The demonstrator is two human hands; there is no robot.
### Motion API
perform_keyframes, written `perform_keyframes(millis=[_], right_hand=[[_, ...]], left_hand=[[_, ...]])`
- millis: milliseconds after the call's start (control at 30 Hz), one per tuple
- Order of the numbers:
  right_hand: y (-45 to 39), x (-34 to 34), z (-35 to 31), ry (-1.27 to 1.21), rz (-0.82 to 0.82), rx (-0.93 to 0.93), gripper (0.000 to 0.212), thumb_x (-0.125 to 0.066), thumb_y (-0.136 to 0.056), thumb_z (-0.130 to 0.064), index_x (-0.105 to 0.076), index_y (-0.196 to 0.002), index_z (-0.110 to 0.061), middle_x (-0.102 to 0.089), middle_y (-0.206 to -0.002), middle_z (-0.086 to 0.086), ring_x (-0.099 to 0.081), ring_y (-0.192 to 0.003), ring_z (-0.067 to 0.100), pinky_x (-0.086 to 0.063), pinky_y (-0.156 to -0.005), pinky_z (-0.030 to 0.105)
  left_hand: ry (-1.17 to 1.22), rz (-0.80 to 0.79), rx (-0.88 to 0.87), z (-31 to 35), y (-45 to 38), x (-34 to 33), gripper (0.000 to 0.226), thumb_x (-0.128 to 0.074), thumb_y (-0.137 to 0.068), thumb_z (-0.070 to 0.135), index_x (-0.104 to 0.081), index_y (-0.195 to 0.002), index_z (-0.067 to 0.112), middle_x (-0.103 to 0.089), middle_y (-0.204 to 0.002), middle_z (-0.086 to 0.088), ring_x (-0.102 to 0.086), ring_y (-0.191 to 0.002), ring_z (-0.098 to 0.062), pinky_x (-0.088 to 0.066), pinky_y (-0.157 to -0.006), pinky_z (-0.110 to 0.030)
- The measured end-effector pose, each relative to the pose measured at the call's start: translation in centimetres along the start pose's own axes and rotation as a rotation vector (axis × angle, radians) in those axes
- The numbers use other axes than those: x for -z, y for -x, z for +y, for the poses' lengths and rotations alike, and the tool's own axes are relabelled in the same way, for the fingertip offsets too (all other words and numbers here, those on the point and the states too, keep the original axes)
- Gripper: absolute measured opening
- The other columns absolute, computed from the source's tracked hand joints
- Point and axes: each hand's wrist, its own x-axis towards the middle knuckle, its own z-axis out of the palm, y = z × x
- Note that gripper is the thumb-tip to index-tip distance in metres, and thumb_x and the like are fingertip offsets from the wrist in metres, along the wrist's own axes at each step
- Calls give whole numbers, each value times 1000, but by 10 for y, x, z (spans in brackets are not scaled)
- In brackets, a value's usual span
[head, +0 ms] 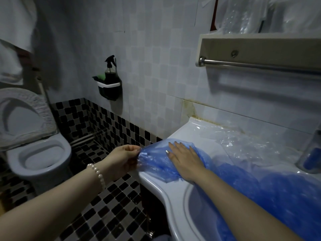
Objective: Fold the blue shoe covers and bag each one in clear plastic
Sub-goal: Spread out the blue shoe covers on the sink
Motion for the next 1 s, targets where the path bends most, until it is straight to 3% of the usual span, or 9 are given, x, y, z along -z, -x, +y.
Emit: perform_keyframes(millis=[233, 333, 400, 567, 633, 733, 800, 867, 1000], right_hand=[[0, 3, 3, -21, 3, 29, 60, -20, -98, -54, -8, -151, -29, -4, -159, -3, 0, -146, 13, 5, -118, 39], [1, 7, 9, 64, -70, 124, 81, -21, -83, -74, -6, -151, -32, 1, -159, -5, 5, -146, 11, 7, -118, 40], [1, 9, 12, 101, -108, 189, 98, -16, -65, -79, -4, -150, -33, 4, -159, -5, 6, -146, 11, 7, -118, 41], [4, 27, 5, 62, -34, 344, 73, -61, -83, -38, -30, -146, -19, -7, -159, 4, -2, -146, 19, 2, -118, 38], [4, 39, 10, -38, 105, 314, 53, -60, -83, -27, -51, -134, -18, -24, -155, 5, -17, -142, 23, -14, -118, 38], [3, 51, 28, -147, 345, 62, 35, -52, -86, -10, -65, -118, -13, -54, -133, 7, -47, -123, 24, -37, -105, 32], [3, 51, 31, -168, 339, -87, 36, -47, -89, -11, -63, -122, -15, -57, -131, 5, -49, -121, 23, -36, -106, 31], [1, 41, 26, -86, 206, -150, 39, -41, -97, -24, -51, -134, -21, -43, -145, 3, -33, -136, 24, -16, -116, 41], [-10, 14, 12, 85, -111, -156, 60, -18, -96, -59, -10, -150, -36, 1, -159, -5, 6, -146, 27, 6, -110, 62]], left_hand=[[-309, 65, -9, 12, 15, 18, 17, -45, -94, -4, -50, -108, 3, -69, -82, -22, -70, -71, -32, -59, -60, -37], [-875, 213, -430, 14, 16, 20, 15, -56, -89, 2, -59, -95, 16, -70, -89, -5, -68, -78, -12, -57, -67, -27], [-1086, 144, -733, 15, 21, 9, 15, -61, -87, 9, -64, -95, 22, -66, -100, 6, -61, -89, 0, -51, -75, -19], [-1467, -356, -877, 0, 16, -36, 60, -53, -81, 59, -51, -130, 25, -35, -138, 18, -33, -120, 5, -25, -102, -12], [-1460, -417, -846, -9, 9, -43, 63, -59, -84, 53, -40, -138, 27, -18, -149, 19, -29, -127, 4, -23, -105, -12], [-1399, -370, -885, -12, 2, -42, 56, -54, -89, 51, -42, -136, 23, -32, -146, 9, -33, -128, 0, -25, -107, -13], [-1456, -379, -938, -12, -4, -42, 50, -46, -90, 53, -54, -126, 20, -43, -141, 4, -33, -132, -5, -14, -107, -6], [-1523, -444, -943, -13, -7, -48, 53, -35, -89, 53, -64, -114, 17, -54, -133, 1, -37, -133, -13, -9, -111, -8], [-1578, -553, -877, -18, 0, -63, 51, -33, -90, 48, -68, -100, 12, -64, -107, -5, -53, -105, -22, -40, -96, -37]])
